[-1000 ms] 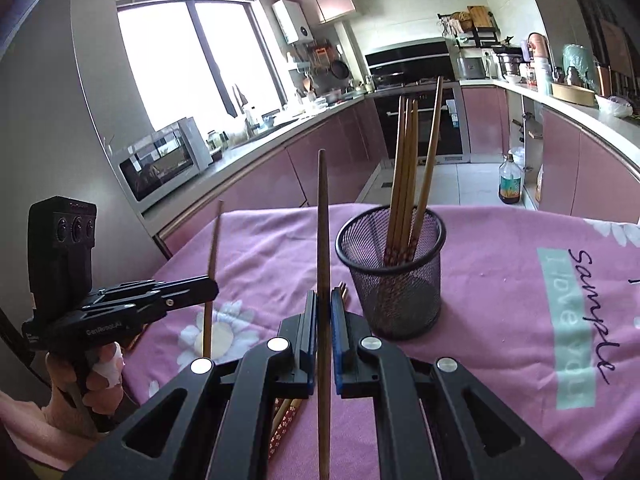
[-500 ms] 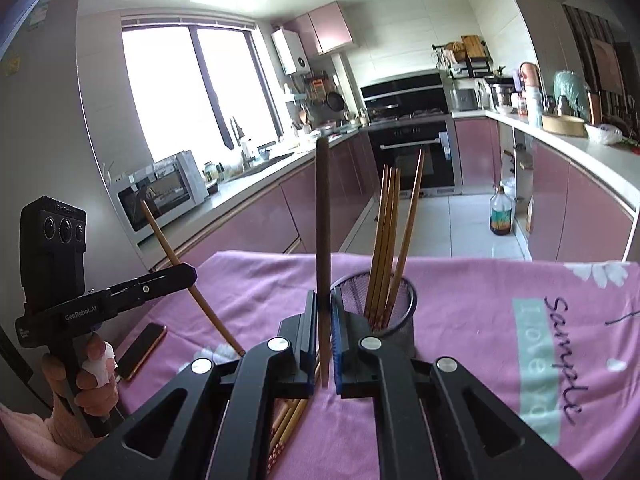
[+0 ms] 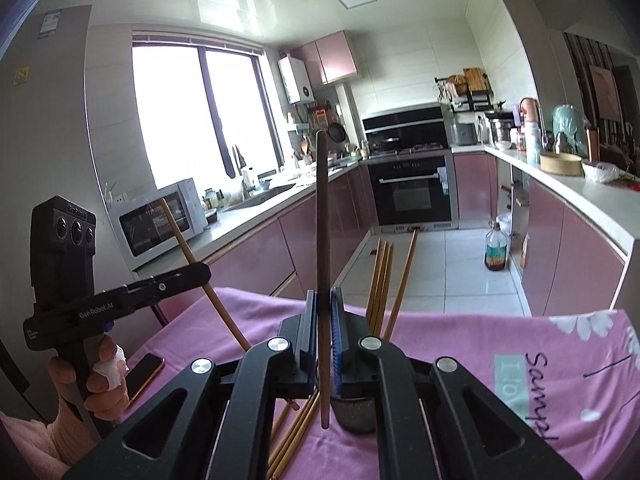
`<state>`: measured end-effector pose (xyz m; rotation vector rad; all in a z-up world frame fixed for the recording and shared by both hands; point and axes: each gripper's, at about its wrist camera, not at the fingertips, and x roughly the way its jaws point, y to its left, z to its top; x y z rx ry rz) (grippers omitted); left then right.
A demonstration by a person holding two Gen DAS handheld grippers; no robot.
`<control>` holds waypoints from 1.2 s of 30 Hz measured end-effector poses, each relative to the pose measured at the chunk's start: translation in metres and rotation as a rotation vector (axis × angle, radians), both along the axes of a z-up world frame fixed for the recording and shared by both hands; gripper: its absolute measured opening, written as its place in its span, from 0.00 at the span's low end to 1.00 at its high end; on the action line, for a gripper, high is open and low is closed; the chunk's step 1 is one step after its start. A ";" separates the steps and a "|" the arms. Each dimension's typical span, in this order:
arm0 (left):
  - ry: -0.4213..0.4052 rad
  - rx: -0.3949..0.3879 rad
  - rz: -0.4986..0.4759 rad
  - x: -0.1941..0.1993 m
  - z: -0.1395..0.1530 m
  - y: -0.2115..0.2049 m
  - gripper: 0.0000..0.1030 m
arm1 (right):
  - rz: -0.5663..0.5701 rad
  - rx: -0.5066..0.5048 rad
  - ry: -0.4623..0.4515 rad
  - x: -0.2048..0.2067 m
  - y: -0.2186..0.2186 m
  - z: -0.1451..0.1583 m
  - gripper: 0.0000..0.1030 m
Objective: Organize utensils
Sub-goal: 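Carry both held chopsticks upright over the black mesh cup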
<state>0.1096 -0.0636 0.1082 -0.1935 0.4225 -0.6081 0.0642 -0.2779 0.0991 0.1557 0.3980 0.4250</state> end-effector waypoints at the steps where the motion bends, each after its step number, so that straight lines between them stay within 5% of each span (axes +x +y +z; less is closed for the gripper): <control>1: -0.007 0.002 0.002 0.000 0.003 -0.002 0.07 | -0.001 0.001 -0.008 0.000 -0.001 0.003 0.05; 18: -0.048 0.052 0.038 0.021 0.011 -0.022 0.07 | -0.037 -0.019 -0.054 0.023 -0.001 0.017 0.05; 36: 0.081 0.207 -0.052 0.046 -0.035 -0.052 0.07 | -0.053 -0.084 0.091 0.049 0.010 -0.022 0.05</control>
